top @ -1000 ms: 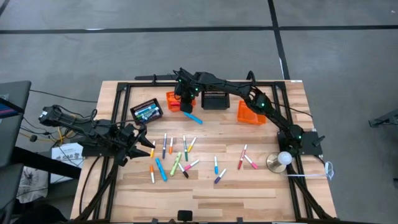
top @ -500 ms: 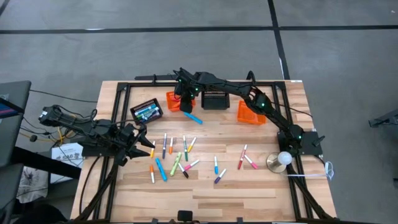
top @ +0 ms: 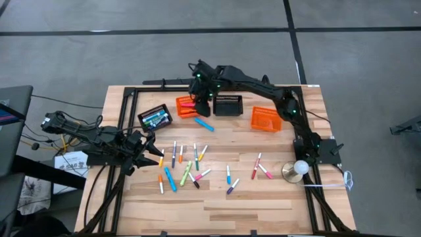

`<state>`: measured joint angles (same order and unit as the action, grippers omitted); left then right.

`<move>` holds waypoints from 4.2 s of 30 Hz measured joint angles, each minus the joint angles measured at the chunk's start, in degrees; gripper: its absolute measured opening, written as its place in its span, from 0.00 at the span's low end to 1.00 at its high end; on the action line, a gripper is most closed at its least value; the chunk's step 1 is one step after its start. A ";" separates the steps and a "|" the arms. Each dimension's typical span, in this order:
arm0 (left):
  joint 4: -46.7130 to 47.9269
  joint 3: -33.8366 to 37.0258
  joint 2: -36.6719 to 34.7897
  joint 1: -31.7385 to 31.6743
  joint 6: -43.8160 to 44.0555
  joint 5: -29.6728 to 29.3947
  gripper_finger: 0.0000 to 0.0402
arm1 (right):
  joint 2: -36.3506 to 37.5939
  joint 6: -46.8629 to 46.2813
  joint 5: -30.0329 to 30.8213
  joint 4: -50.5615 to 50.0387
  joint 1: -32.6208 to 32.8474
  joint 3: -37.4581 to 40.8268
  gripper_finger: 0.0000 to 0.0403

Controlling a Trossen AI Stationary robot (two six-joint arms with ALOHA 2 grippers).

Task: Pick & Place Markers
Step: Put the top large light blue highlighter pen into the left orange bin

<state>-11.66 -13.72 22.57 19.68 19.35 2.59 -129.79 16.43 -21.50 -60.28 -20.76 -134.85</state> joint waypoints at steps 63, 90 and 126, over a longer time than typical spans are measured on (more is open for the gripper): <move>-0.88 0.00 8.31 0.00 -0.92 -11.85 0.46 | 10.08 -4.48 6.81 -1.15 9.81 20.78 0.25; -1.26 -0.02 8.28 -0.01 0.18 -19.10 0.46 | 4.50 -17.30 14.11 11.88 6.39 26.45 0.25; -1.30 -0.04 10.21 -0.07 0.07 -19.12 0.46 | -3.02 -24.08 16.40 8.15 6.65 26.49 0.25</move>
<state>-12.96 -13.76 32.77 19.62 19.43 -16.53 -132.81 -7.66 -5.10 -52.14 -14.11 -108.35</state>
